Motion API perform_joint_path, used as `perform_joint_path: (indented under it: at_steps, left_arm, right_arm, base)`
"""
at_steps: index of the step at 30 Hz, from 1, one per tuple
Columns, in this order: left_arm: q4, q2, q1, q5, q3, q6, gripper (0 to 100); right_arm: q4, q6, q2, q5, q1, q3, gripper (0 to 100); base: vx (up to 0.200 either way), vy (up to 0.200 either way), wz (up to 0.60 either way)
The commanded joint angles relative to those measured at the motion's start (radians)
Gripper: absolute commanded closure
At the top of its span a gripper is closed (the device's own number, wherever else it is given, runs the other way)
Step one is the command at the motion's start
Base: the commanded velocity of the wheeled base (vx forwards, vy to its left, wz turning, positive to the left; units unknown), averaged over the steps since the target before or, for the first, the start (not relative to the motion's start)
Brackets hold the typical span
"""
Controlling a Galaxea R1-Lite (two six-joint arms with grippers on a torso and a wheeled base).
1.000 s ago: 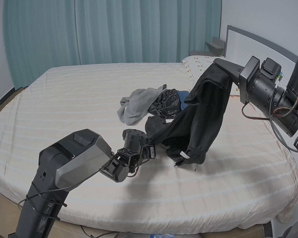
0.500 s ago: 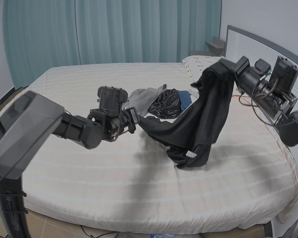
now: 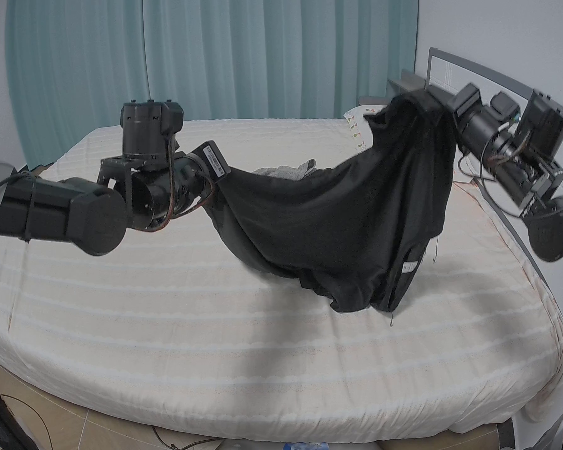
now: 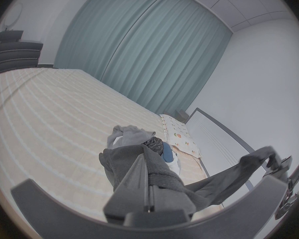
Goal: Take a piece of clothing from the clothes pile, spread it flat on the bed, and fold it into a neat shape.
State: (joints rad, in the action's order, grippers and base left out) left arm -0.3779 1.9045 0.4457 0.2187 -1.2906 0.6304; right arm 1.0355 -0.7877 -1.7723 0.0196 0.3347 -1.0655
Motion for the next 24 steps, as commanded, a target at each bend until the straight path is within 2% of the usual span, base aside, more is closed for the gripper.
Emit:
perform_joint_path:
  at_steps: [1,6,9,12,18,21,24]
  left_arm:
    - [-0.18,-0.033,0.051,-0.022,0.289,0.04,100]
    - [-0.266,-0.019,0.09,-0.019,0.389,0.083,100]
    - [-0.303,0.031,0.103,-0.019,0.416,0.123,100]
    - [-0.351,0.067,0.103,-0.018,0.438,0.167,100]
    - [-0.423,0.071,0.103,-0.024,0.522,0.195,100]
    - [-0.443,0.077,0.103,-0.021,0.542,0.195,100]
    - [-0.52,0.081,0.103,-0.018,0.596,0.226,100]
  right_arm:
    - [0.006,-0.005,-0.009,0.046,0.027,0.338,100]
    - [0.008,-0.022,-0.042,0.045,0.037,0.409,100]
    - [0.008,-0.107,-0.084,0.045,0.047,0.406,100]
    - [0.009,-0.148,-0.114,0.042,0.055,0.397,100]
    - [0.037,-0.162,-0.13,0.043,0.058,0.418,100]
    - [0.049,-0.165,-0.142,0.037,0.058,0.424,100]
    - [0.092,-0.16,-0.153,0.036,0.061,0.452,100]
  base:
    - [0.0,0.0,0.0]
    - [0.0,0.0,0.0]
    - [0.0,0.0,0.0]
    - [0.0,0.0,0.0]
    - [-0.2,0.0,0.0]
    - [0.0,0.0,0.0]
    - [0.0,0.0,0.0]
